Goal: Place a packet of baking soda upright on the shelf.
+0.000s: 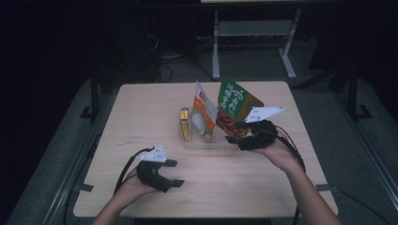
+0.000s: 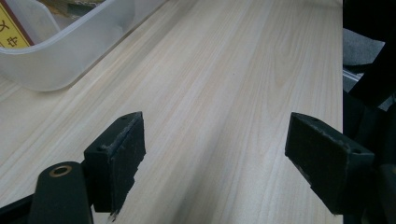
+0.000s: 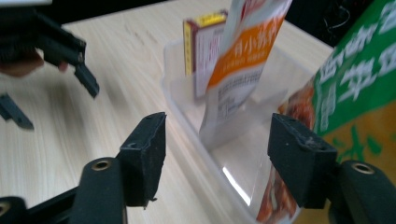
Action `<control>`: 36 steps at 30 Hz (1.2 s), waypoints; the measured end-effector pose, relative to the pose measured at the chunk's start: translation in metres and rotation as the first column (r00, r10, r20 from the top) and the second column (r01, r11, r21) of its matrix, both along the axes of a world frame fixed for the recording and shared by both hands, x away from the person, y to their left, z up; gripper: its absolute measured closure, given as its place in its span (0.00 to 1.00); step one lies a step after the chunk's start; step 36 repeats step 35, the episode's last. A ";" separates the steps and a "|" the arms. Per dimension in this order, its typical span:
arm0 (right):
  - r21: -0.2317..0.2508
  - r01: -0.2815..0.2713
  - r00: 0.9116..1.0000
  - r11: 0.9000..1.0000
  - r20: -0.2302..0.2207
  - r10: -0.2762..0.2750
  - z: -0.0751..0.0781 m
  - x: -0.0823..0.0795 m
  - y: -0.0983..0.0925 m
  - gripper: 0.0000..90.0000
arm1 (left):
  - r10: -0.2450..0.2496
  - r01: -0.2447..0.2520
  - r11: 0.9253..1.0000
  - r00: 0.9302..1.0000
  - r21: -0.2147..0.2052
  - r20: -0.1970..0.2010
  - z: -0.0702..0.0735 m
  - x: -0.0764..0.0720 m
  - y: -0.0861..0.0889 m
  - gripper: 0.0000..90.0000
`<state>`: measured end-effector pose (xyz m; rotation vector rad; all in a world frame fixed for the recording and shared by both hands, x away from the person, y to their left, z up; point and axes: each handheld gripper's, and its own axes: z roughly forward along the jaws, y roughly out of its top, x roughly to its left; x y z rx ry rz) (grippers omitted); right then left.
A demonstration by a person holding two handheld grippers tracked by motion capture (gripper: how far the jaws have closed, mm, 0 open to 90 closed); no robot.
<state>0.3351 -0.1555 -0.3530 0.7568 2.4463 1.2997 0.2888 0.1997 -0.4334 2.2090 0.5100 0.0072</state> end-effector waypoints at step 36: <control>-0.064 -0.062 0.992 0.996 -0.112 0.054 -0.090 -0.047 -0.017 0.19 | -0.043 0.040 0.993 0.999 0.114 0.021 -0.018 -0.004 -0.013 0.17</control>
